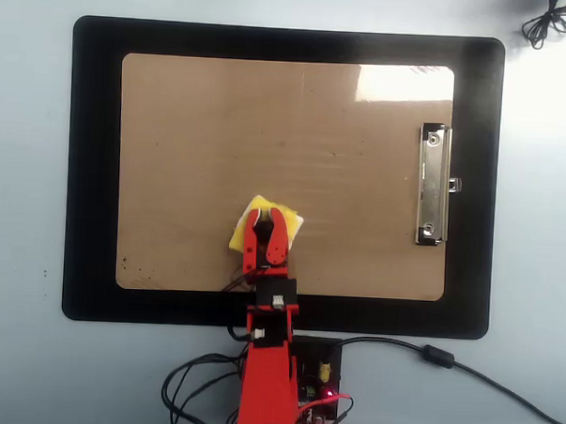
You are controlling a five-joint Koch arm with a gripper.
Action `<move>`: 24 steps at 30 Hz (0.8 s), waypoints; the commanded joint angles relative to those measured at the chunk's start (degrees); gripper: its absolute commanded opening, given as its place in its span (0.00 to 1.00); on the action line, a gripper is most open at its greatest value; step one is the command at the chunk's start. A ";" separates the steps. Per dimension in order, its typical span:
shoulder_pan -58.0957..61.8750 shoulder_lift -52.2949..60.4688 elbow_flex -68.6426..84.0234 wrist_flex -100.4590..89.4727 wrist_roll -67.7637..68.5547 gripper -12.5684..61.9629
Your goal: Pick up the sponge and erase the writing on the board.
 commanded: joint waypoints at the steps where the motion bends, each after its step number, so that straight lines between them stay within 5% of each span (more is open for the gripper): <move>1: -0.62 -8.17 -7.12 -2.99 -0.18 0.06; 5: -0.88 -10.20 -6.50 -3.60 -0.18 0.06; 11: -1.32 9.32 7.91 -3.78 -0.09 0.06; 18: -2.55 -0.70 -10.55 -3.60 -0.18 0.06; 24: -24.35 -0.97 -17.14 -3.78 -0.53 0.06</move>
